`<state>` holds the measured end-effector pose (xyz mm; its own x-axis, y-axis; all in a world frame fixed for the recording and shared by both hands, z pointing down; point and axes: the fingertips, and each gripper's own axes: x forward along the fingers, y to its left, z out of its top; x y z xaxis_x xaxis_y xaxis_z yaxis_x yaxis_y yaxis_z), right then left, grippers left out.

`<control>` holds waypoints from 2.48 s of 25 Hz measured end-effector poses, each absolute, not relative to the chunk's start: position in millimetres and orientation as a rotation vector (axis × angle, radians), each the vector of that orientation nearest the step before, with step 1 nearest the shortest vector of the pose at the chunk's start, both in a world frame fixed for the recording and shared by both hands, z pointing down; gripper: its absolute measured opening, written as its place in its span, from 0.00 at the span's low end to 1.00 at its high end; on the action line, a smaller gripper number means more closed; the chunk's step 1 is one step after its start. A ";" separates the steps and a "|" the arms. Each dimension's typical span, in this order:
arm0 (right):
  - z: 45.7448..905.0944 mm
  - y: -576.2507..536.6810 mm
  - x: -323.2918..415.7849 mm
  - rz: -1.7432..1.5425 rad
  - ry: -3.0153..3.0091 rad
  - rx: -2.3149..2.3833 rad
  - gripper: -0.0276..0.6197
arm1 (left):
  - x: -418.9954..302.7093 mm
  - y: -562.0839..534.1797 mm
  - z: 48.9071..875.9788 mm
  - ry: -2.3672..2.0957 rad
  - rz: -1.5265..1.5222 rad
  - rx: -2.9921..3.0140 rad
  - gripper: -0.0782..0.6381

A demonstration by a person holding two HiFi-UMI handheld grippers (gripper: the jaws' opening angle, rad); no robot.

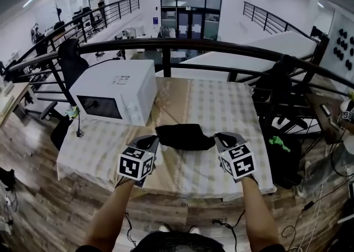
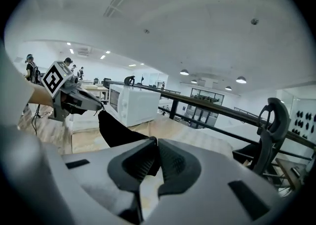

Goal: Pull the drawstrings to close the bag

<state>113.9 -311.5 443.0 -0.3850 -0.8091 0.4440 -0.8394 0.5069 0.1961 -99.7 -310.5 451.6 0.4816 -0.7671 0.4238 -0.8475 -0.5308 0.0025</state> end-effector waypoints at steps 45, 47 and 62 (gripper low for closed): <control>306.1 -310.3 154.1 -0.011 -2.374 1.900 0.09 | -196.5 -317.7 312.7 -1.801 -0.070 2.314 0.16; 305.0 -309.8 157.9 -0.014 -2.366 1.922 0.09 | -199.0 -317.5 312.7 -1.811 -0.076 2.307 0.16; 306.6 -307.3 178.0 -0.018 -2.316 2.040 0.09 | -219.4 -316.1 313.4 -1.867 -0.152 2.233 0.16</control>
<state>178.0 -307.3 306.6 -0.1251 -0.9916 0.0341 -0.9909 0.1266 0.0452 -219.4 -316.1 313.4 0.1846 -0.9806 0.0656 -0.9572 -0.1642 0.2385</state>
